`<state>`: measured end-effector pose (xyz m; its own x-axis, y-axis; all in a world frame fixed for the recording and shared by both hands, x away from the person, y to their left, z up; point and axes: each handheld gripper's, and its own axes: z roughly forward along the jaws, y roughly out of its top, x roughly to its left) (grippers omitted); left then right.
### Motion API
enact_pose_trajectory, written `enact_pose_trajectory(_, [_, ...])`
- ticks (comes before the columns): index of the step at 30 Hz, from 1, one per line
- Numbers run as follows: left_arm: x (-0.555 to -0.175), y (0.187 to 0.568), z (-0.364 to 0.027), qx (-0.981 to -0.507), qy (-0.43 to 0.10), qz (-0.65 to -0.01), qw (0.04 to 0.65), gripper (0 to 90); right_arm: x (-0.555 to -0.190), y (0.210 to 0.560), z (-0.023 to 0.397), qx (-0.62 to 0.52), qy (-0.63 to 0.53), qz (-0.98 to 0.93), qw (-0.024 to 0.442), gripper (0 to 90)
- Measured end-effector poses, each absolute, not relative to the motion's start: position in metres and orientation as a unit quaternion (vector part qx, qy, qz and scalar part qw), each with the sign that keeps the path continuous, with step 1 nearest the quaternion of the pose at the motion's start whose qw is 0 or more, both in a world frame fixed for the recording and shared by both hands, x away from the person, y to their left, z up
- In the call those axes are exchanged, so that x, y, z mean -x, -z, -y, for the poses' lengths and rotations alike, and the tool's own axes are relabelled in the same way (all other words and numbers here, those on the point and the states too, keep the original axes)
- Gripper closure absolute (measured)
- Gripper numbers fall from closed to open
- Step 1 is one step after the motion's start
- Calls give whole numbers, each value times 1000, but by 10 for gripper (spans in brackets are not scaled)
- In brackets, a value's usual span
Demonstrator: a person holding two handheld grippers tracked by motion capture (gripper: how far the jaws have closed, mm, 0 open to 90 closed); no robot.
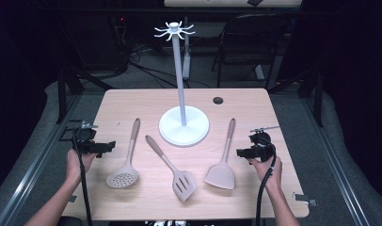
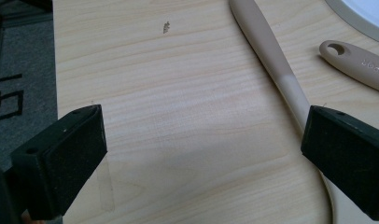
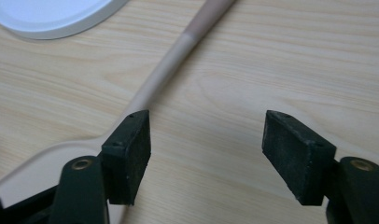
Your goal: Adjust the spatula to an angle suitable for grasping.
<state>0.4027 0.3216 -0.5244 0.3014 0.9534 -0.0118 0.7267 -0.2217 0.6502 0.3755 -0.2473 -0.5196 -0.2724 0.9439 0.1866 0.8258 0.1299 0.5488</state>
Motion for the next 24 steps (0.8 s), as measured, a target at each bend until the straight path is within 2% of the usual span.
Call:
enact_pose_trajectory(13, [-402,522,-319,-754,-193,-555,292,1,-389,535,214,-580,-282,-762,61,468])
enact_pose_trajectory(21, [-402,521,-316,-759,-189,-551,291,1,-398,546,194,-591,-243,-765,75,546])
enact_pose_trajectory(24, [-401,521,-315,-759,-189,-550,293,1,-399,545,194,-582,-239,-775,65,578])
